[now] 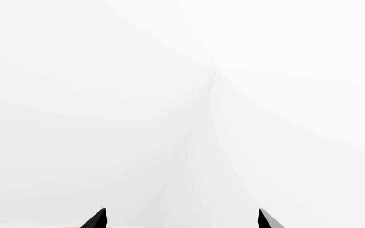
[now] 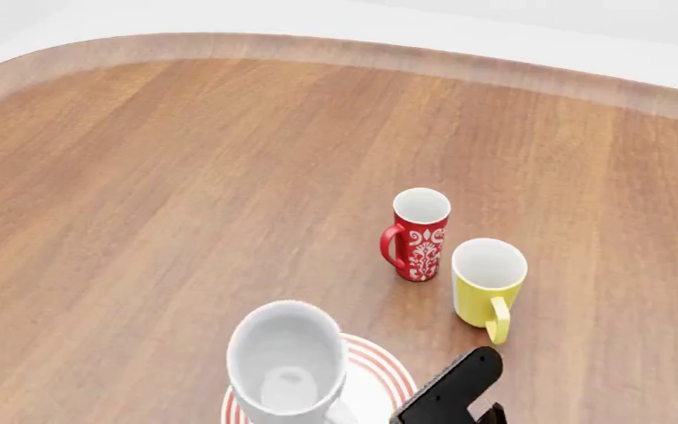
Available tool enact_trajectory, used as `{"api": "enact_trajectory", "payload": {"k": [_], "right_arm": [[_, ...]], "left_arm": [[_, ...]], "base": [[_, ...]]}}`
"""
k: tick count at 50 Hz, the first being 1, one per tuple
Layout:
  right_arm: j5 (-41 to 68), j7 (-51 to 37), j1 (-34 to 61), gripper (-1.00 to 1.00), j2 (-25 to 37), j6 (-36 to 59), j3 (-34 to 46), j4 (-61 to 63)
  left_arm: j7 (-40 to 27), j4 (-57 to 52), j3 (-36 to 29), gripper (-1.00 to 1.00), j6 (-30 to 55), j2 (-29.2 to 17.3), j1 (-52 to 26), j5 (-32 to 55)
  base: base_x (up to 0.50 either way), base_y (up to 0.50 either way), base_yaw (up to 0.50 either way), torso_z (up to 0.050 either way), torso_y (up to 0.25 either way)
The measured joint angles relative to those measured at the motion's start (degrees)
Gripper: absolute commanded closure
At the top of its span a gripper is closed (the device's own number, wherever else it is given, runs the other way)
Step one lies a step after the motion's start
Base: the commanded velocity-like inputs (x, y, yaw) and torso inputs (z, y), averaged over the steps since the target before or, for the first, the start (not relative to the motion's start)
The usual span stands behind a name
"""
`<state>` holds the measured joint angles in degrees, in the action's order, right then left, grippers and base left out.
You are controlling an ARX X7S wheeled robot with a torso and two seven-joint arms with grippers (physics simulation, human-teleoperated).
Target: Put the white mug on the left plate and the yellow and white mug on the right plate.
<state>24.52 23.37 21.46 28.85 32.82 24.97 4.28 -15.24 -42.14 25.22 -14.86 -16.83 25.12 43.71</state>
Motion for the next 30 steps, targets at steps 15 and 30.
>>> {"api": "enact_trajectory", "payload": {"k": [15,30], "right_arm": [[1.1,-2.5,6.3,1.00,-4.3,4.0,-1.8,-9.5],[0.7,-3.7,10.9,1.00,-6.3,8.0,-0.7,-14.5]], "left_arm": [[-0.1,-0.3,-0.6,-1.00,0.0,-0.2,0.0,-0.2],[0.0,-0.4,-1.5,-1.00,0.0,-0.3,-0.1,-0.5]], "base": [[0.00,0.00,0.00,0.000,0.000],[0.00,0.00,0.00,0.000,0.001]]}}
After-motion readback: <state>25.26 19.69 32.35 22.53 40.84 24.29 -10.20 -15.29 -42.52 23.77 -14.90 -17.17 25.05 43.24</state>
